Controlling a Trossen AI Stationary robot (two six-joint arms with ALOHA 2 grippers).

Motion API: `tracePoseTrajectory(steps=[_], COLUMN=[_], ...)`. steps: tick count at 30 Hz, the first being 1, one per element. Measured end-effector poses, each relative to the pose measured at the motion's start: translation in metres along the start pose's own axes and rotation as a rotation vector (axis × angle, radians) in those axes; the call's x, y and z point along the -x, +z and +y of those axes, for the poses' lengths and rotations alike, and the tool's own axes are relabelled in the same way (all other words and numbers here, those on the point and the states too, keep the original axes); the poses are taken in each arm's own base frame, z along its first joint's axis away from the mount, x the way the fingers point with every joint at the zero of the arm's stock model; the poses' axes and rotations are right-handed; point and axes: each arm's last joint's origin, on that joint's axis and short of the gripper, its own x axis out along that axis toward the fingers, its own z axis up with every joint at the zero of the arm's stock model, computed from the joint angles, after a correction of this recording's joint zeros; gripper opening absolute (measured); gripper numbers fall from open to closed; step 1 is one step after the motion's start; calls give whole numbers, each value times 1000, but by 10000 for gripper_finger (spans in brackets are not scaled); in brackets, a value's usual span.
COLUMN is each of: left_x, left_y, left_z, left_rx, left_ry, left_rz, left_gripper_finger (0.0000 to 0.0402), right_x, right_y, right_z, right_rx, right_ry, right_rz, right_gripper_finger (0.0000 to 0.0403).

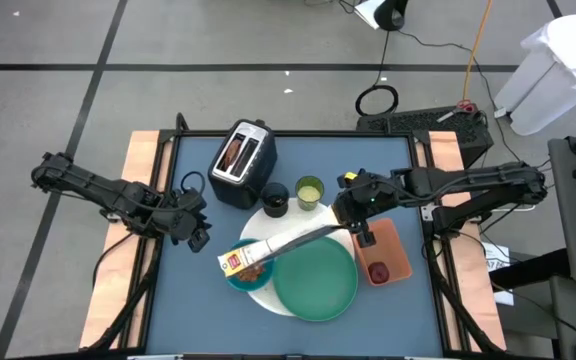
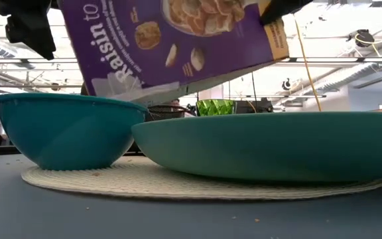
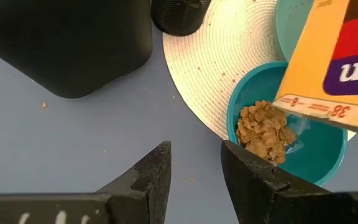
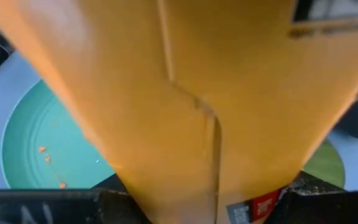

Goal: Arrange a breakfast setting
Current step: Pour the cereal from the purple cereal box into the blue bowl

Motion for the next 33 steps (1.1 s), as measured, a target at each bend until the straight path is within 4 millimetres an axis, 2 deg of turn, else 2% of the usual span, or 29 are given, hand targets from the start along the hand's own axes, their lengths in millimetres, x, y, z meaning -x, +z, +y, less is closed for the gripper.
tracePoseTrajectory(steps=[4, 11, 17, 21, 27, 33], left_x=[0, 0, 0, 0, 0, 0], left_y=[0, 0, 0, 0, 0, 0], left_z=[0, 0, 0, 0, 0, 0], left_rx=[1, 1, 1, 1, 1, 1], left_ry=[0, 0, 0, 0, 0, 0], left_rz=[0, 0, 0, 0, 0, 0], left_gripper_finger=[145, 145, 145, 145, 145, 145], right_x=[7, 5, 9, 4, 11, 6], right_y=[7, 2, 7, 3, 9, 6], right_z=[-1, 0, -1, 0, -1, -1], right_rx=[5, 5, 5, 4, 13, 17], right_ry=[-9, 0, -7, 5, -16, -8], right_rz=[-47, 1, -30, 24, -59, -17], right_gripper_finger=[167, 167, 167, 167, 167, 167])
